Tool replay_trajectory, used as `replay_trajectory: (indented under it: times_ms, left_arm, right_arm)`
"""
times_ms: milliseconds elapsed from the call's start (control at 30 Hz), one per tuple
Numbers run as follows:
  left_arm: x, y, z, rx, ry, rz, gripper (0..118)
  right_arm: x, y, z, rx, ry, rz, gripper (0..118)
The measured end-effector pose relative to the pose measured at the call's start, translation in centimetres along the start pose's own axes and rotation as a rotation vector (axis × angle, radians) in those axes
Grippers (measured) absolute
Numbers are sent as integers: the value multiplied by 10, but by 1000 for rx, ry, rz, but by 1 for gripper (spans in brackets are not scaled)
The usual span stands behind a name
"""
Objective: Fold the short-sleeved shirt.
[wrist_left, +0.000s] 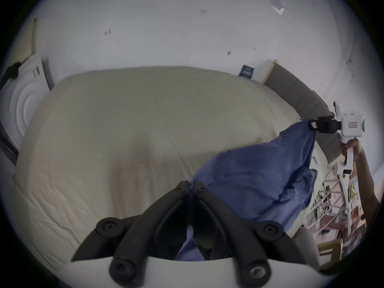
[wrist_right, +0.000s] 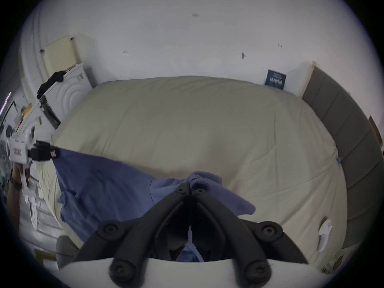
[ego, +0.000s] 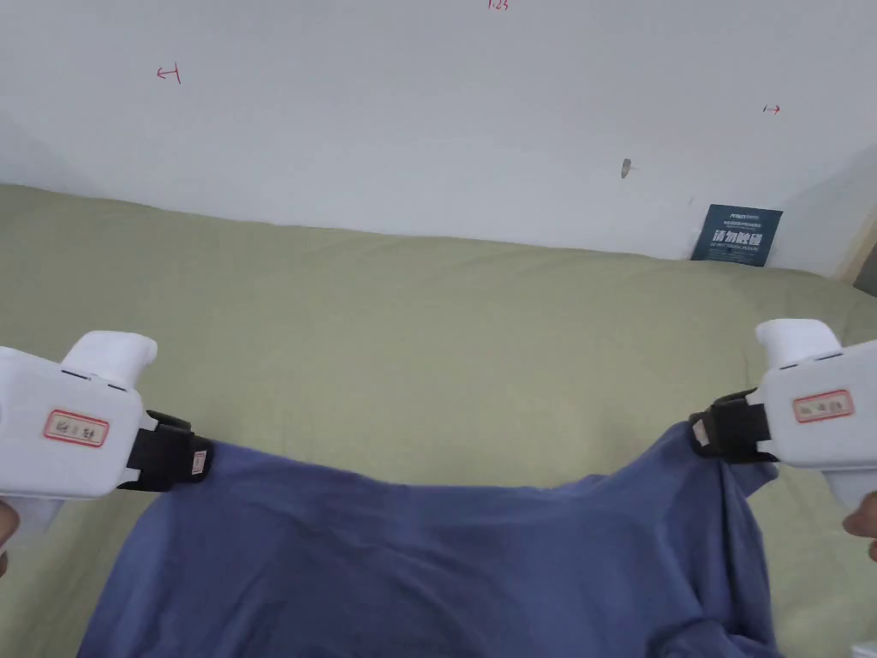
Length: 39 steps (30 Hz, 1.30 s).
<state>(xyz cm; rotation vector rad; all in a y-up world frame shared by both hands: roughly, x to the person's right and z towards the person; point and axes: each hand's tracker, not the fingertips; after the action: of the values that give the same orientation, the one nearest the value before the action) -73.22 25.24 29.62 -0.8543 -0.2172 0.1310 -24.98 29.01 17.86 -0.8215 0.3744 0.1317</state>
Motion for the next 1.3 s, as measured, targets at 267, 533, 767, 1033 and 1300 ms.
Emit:
replay_trajectory:
  times_ms: [267,533,767,1033,1300]
  left_arm:
    - [2,-81,73,12,-1,-16,2]
    - [-2,-185,74,-105,3,75,2]
    - [-7,-229,58,-178,-4,156,2]
    - [-4,-242,54,-191,2,141,8]
    - [21,-230,130,46,122,231,63]
  right_arm:
    - [-10,-77,80,-2,-8,47,2]
    - [12,-184,86,-128,-14,-154,2]
    - [34,-247,69,-218,-59,-294,2]
    - [34,-270,64,-232,-41,-359,5]
    - [26,-235,143,-11,-184,-348,93]
